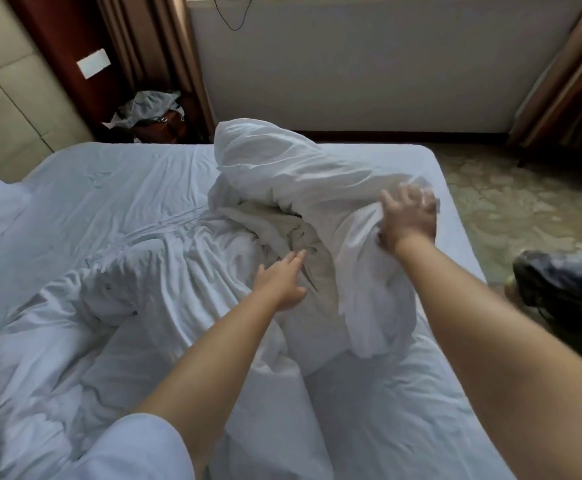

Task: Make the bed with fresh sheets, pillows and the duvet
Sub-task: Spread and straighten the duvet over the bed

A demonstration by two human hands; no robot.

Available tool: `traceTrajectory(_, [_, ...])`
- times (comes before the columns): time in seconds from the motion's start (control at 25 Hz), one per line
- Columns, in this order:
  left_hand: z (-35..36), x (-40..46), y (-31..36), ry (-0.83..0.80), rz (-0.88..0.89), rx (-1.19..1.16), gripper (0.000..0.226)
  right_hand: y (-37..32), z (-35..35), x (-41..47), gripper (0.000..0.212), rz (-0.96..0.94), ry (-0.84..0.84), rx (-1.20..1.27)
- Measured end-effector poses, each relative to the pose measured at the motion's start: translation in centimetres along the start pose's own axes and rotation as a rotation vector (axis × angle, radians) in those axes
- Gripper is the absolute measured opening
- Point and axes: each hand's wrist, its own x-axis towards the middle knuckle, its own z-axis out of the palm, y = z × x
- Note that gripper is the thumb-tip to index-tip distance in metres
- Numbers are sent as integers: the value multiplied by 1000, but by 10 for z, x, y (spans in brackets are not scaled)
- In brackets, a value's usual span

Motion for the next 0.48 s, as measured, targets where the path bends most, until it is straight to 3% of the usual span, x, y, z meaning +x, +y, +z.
traceTrajectory(0.08, [10,2,11,-15,-4,41,76,-10,30,-31,79,-159,-119,-1])
traceTrajectory(0.2, [30,2,15,-83,-42,58,71,-42,80,-91,64,-615,-188,-118])
traceTrajectory(0.28, [49,1,12,-134,-77,70,67,-55,100,-119,61,-801,-176,-284])
traceTrajectory(0.4, [75,4,5,-193,-131,87,63,-61,130,-129,61,-931,-127,-423])
traceTrajectory(0.48, [84,4,-5,-284,-220,150,56,-65,136,-125,43,-814,-339,-499])
